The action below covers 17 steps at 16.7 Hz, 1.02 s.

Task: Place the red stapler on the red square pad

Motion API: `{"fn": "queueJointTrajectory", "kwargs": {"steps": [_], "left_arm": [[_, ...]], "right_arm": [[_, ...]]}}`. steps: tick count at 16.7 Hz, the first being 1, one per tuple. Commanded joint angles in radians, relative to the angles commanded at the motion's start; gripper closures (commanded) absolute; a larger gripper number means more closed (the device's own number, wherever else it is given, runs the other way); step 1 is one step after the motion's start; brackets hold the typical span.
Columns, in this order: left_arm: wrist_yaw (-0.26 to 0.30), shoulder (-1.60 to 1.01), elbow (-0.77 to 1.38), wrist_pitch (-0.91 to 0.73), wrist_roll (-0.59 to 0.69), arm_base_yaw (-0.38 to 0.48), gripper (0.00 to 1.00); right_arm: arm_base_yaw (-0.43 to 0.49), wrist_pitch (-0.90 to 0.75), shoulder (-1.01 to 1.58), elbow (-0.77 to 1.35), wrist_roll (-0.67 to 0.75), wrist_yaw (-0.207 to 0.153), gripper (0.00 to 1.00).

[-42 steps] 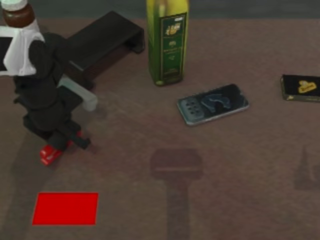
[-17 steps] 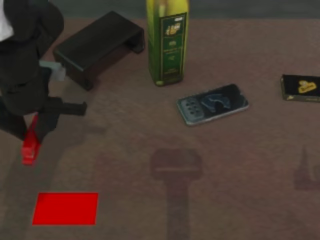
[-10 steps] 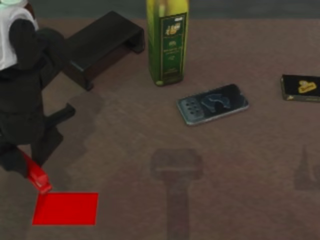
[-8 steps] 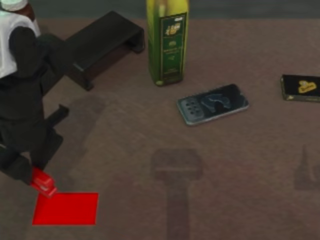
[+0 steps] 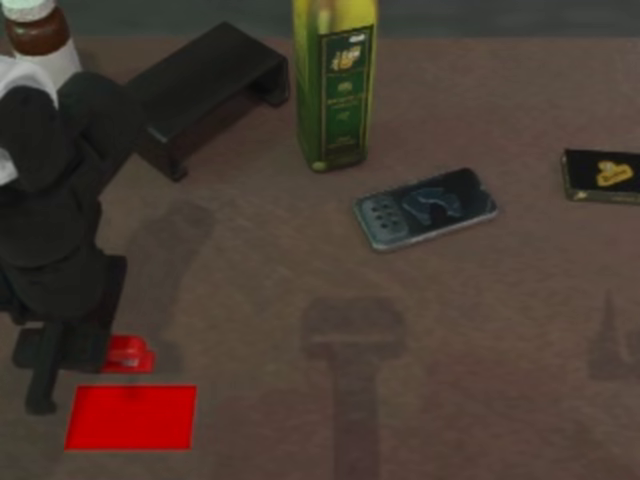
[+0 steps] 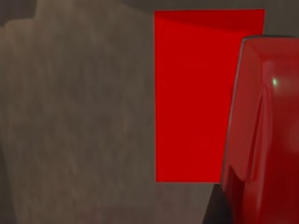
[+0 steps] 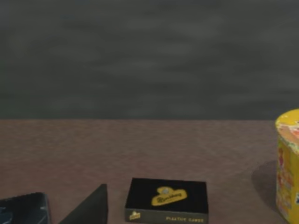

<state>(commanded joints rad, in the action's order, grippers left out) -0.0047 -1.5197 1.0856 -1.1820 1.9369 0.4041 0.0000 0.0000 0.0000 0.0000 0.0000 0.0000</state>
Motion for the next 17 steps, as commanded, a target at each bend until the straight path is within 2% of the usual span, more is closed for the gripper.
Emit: {"fn": "queueJointTrajectory", "kwargs": {"steps": [3, 9, 17], "left_arm": [[0.011, 0.017, -0.008, 0.021, 0.051, 0.004, 1.00], [0.009, 0.008, -0.016, 0.035, 0.046, 0.000, 1.00], [0.011, -0.105, -0.233, 0.377, 0.042, -0.002, 1.00]], "right_arm": [[0.000, 0.000, 0.000, 0.000, 0.000, 0.000, 0.00], [0.000, 0.000, 0.000, 0.000, 0.000, 0.000, 0.00], [0.000, 0.000, 0.000, 0.000, 0.000, 0.000, 0.00]]}}
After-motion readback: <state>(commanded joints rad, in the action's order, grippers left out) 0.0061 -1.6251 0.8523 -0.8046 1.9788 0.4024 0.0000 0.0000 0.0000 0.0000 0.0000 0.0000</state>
